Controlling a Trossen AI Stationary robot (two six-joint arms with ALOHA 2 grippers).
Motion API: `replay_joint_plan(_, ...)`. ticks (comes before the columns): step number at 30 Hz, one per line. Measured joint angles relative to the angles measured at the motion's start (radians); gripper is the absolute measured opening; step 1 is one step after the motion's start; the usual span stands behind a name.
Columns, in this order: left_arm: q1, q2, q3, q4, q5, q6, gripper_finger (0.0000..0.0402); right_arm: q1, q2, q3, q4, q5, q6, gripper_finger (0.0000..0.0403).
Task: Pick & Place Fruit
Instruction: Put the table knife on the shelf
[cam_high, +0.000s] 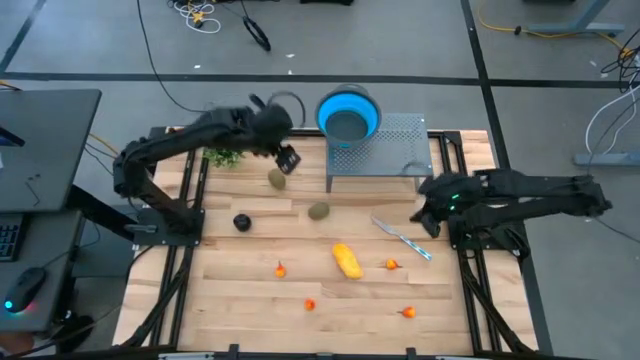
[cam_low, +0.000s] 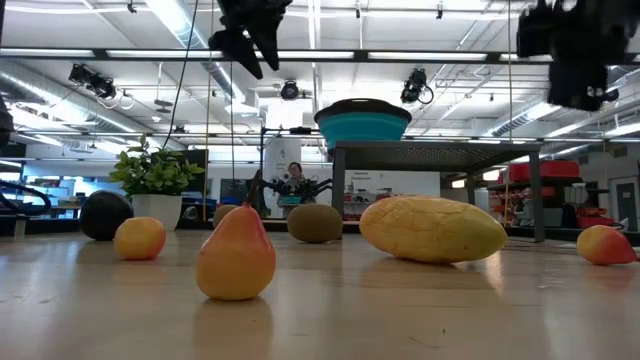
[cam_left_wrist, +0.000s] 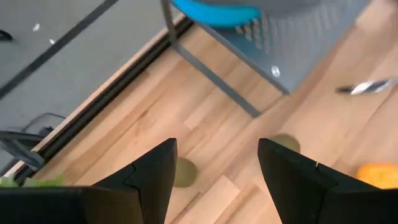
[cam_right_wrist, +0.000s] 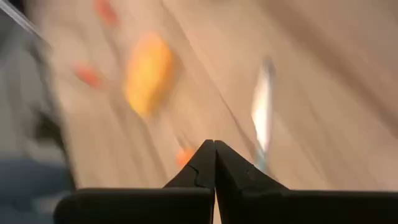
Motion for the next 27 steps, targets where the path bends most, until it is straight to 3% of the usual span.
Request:
replay_joint_plan(4, -0.076, 0.0, -0.091, 0.046, -0.026, -0.041, 0.0234, 0.035, 0.115, -0.032, -0.078, -0.071, -0.033, 0.0014)
replay_joint_plan(8, -0.129, -0.003, -0.179, 0.083, -0.029, -0.086, 0.0234, 0.079, 0.193, -0.087, -0.053, -0.119, 0.042, 0.004)
replay_joint_plan(16, -0.214, -0.035, -0.291, 0.102, -0.029, -0.156, 0.0233, 0.282, 0.283, -0.114, -0.011, 0.15, 0.252, 0.0053)
replay_joint_plan(21, -0.245, -0.045, -0.335, 0.129, -0.025, -0.199, 0.0233, 0.359, 0.295, -0.145, 0.104, 0.176, 0.315, 0.0072)
replay_joint_plan(27, -0.258, -0.043, -0.336, 0.146, 0.004, -0.221, 0.0233, 0.4, 0.298, -0.267, 0.235, 0.203, 0.355, 0.0134)
